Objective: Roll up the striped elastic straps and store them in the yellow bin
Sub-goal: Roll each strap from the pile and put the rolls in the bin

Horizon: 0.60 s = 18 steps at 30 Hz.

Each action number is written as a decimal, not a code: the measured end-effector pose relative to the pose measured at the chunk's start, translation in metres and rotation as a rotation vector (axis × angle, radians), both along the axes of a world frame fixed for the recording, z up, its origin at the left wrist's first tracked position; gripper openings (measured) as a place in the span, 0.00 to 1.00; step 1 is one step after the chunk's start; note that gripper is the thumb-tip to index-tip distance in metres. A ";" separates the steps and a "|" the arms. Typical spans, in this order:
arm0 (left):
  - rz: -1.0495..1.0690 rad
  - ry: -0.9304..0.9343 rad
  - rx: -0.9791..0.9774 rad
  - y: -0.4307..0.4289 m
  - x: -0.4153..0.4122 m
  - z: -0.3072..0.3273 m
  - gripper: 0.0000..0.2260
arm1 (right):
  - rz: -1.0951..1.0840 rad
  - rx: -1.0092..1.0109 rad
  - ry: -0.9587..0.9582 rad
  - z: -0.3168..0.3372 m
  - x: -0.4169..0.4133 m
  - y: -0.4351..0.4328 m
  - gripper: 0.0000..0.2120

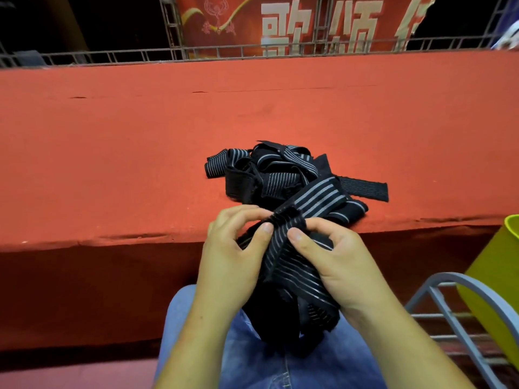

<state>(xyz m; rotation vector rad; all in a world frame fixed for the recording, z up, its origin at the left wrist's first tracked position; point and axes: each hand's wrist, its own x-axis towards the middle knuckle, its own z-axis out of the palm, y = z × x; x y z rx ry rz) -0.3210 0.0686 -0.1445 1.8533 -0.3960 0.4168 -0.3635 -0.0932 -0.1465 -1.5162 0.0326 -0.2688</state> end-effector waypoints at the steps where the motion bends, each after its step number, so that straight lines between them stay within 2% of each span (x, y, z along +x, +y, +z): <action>1: 0.059 -0.025 0.029 0.001 0.001 0.000 0.10 | -0.013 -0.007 0.007 -0.001 0.001 -0.002 0.03; 7: 0.200 0.044 -0.157 0.011 0.009 0.002 0.11 | -0.113 0.112 0.015 -0.003 0.005 -0.018 0.09; 10: 0.155 0.118 -0.261 0.011 0.010 0.000 0.09 | -0.116 0.216 0.006 -0.006 0.008 -0.021 0.08; 15: 0.046 0.178 -0.340 0.005 0.008 0.002 0.07 | -0.018 0.332 -0.019 -0.007 0.008 -0.022 0.23; 18: -0.061 0.152 -0.399 0.005 0.004 0.006 0.05 | 0.043 0.353 -0.039 -0.006 0.006 -0.020 0.18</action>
